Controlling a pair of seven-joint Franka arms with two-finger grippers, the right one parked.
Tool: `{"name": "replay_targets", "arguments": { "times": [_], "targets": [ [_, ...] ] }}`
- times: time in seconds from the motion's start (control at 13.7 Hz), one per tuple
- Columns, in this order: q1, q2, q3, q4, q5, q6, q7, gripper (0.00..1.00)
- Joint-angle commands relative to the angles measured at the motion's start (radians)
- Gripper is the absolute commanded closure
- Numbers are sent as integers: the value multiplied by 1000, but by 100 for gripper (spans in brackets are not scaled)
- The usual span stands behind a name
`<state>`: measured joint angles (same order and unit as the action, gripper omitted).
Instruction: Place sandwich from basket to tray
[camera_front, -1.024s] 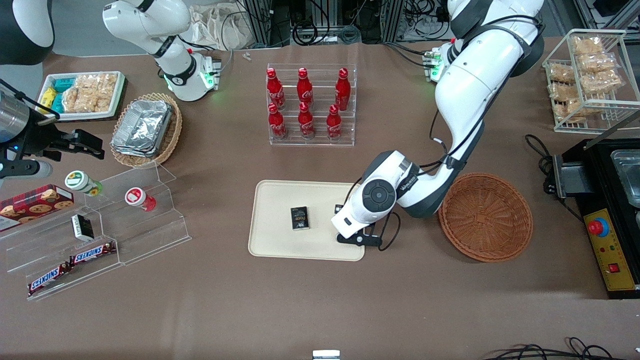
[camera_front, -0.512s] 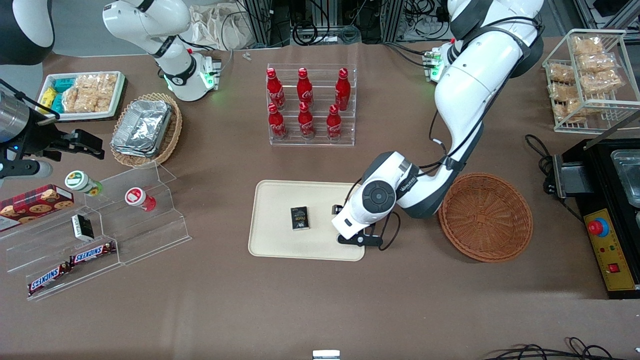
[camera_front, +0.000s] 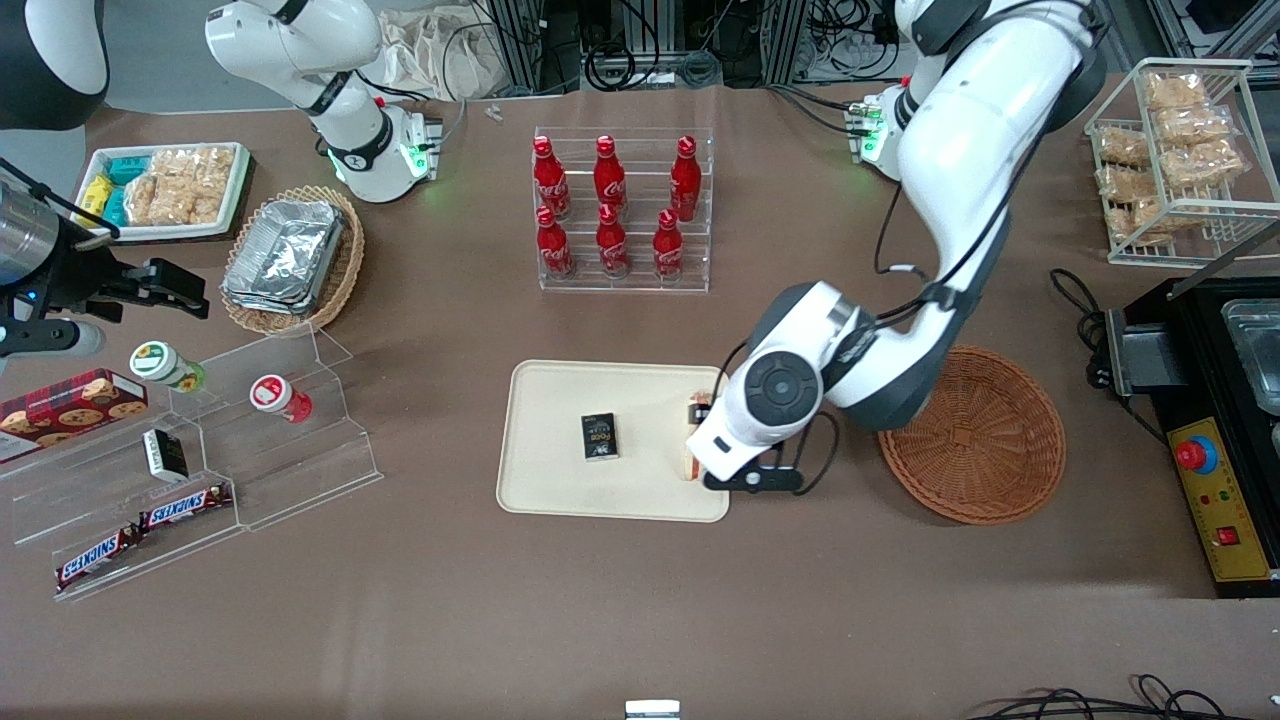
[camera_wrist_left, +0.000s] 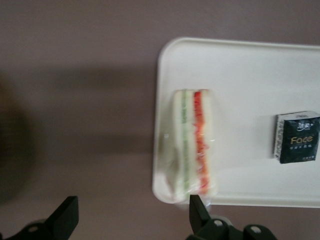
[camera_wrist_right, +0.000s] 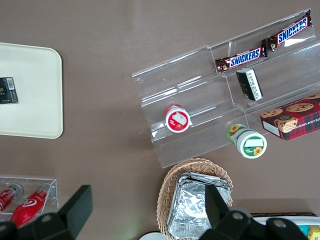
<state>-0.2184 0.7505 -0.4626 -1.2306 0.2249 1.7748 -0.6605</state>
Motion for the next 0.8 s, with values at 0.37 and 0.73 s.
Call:
{"name": "replay_targets", "arguments": {
  "times": [0.37,0.73],
  "targets": [
    [223,-305,-1,-70,14,-178,10,1],
    [336,-408,-2,-106,4,-256,155,1]
  ]
}}
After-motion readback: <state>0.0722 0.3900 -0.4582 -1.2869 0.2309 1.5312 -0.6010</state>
